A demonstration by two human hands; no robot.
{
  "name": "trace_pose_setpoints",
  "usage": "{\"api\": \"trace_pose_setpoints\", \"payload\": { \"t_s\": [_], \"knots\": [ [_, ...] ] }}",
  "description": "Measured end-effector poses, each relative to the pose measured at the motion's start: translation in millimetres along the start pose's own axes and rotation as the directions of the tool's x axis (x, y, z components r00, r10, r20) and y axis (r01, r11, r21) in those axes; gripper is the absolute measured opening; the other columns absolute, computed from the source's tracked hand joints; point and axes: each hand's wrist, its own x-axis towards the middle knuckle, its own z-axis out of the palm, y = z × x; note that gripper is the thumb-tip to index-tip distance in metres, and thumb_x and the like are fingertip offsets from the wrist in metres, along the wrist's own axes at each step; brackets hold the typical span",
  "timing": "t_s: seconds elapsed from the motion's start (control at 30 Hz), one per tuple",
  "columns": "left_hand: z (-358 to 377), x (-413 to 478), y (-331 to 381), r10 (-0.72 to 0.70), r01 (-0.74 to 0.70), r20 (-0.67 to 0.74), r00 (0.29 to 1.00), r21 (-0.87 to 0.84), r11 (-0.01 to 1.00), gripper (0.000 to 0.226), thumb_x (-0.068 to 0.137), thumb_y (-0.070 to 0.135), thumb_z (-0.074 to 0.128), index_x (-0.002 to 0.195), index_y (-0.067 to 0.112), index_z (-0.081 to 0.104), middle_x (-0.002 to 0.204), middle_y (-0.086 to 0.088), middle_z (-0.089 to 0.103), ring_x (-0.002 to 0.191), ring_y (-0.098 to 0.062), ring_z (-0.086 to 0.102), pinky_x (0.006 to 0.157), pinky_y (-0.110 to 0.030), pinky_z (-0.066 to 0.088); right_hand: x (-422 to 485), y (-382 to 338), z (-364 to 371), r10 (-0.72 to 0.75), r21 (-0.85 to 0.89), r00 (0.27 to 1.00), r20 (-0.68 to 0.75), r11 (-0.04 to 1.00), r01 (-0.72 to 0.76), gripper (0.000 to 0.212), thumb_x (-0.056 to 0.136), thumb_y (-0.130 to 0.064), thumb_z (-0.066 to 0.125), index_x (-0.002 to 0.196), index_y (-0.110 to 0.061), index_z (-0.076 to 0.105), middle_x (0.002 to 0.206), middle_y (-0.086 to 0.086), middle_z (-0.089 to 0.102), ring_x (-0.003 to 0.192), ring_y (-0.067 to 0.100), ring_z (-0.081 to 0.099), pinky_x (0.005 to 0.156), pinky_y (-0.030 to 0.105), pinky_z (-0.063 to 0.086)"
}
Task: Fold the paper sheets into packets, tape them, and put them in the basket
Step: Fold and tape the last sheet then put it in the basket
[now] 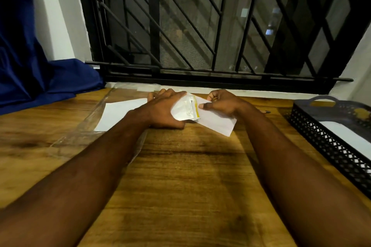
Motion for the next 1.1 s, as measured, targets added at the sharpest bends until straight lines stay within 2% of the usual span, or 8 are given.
{"api": "trace_pose_setpoints", "payload": {
  "t_s": [0.13,0.2,0.33,0.5,0.73,0.9,1.0,1.1],
  "knots": [
    [2.1,1.7,-1.1,0.0,0.001,-0.021,1.0,0.035,0.999,0.118,0.066,0.079,0.068,0.161,0.044,0.008,0.155,0.003,0.03,0.145,-0.023,0.023,0.119,-0.056,0.016,-5.1,-4.0,-18.3,0.001,0.001,0.986,-0.166,1.0,-0.001,0.027,0.096,-0.034,0.076,0.117,-0.021,0.067,0.104,0.001,0.069,0.09,0.014,0.065,0.069,0.029,0.05],
    [1.9,2.6,-2.2,-0.006,0.007,-0.024,1.0,0.045,0.999,0.117,0.068,0.077,0.071,0.16,0.045,0.006,0.157,0.003,0.028,0.146,-0.023,0.022,0.119,-0.055,0.016,-11.3,-8.6,-28.6,-0.026,0.11,0.976,-0.218,0.993,0.051,0.016,0.101,-0.023,0.069,0.116,-0.017,0.069,0.1,0.003,0.07,0.083,0.014,0.065,0.065,0.025,0.049],
    [2.3,3.6,-4.2,-0.029,0.031,-0.027,0.999,0.065,0.997,0.119,0.068,0.08,0.07,0.16,0.044,0.004,0.159,0.002,0.028,0.147,-0.024,0.021,0.117,-0.054,0.016,-23.4,-12.6,-48.8,0.007,0.414,0.992,-0.126,0.909,0.046,0.009,0.1,-0.014,0.069,0.106,-0.013,0.074,0.086,0.008,0.077,0.065,0.018,0.071,0.052,0.023,0.056],
    [5.2,3.4,-8.4,-0.051,0.052,-0.021,0.998,0.051,0.997,0.123,0.063,0.083,0.065,0.16,0.044,0.001,0.16,0.001,0.027,0.15,-0.025,0.019,0.118,-0.058,0.016,-20.4,-3.7,-45.8,-0.04,0.211,0.994,0.104,0.977,0.017,0.012,0.093,-0.015,0.077,0.104,-0.02,0.079,0.109,0.008,0.08,0.093,0.022,0.074,0.078,0.027,0.059],
    [1.9,1.1,-7.6,-0.089,0.089,0.021,0.996,0.005,0.996,0.125,0.064,0.079,0.067,0.162,0.043,-0.002,0.166,-0.001,0.02,0.155,-0.029,0.01,0.122,-0.058,0.01,-18.1,12.7,-52.4,-0.025,0.151,1.0,0.008,0.988,0.023,0.022,0.089,-0.017,0.082,0.111,-0.017,0.082,0.11,-0.002,0.08,0.094,0.011,0.073,0.071,0.021,0.053],
    [0.7,-3.2,-4.0,-0.096,0.097,0.018,0.995,-0.033,0.995,0.119,0.075,0.068,0.076,0.162,0.043,-0.001,0.169,-0.002,0.014,0.157,-0.029,0.005,0.123,-0.056,0.005,-14.5,22.6,-52.5,-0.045,0.121,0.999,0.019,0.992,0.043,0.02,0.088,-0.017,0.083,0.108,-0.012,0.083,0.121,-0.006,0.075,0.101,0.009,0.07,0.081,0.021,0.05],
    [2.8,-2.4,-5.0,-0.093,0.094,0.024,0.995,-0.041,0.995,0.122,0.072,0.074,0.075,0.162,0.043,-0.002,0.171,-0.002,0.011,0.157,-0.029,0.005,0.122,-0.057,0.005,-14.8,21.5,-54.9,-0.029,0.132,0.997,0.068,0.991,0.02,0.024,0.088,-0.017,0.083,0.112,-0.016,0.082,0.113,0.0,0.08,0.1,0.017,0.075,0.08,0.024,0.055],
    [9.8,-4.1,-6.6,-0.122,0.132,0.071,0.99,-0.166,0.977,0.13,0.06,0.089,0.07,0.161,0.048,0.0,0.173,0.005,0.004,0.158,-0.027,0.001,0.123,-0.059,0.005,-14.9,18.7,-56.9,-0.034,0.127,0.991,0.126,0.992,0.018,0.023,0.09,-0.017,0.081,0.112,-0.021,0.081,0.107,-0.004,0.08,0.095,0.013,0.074,0.069,0.015,0.055]
  ]
}}
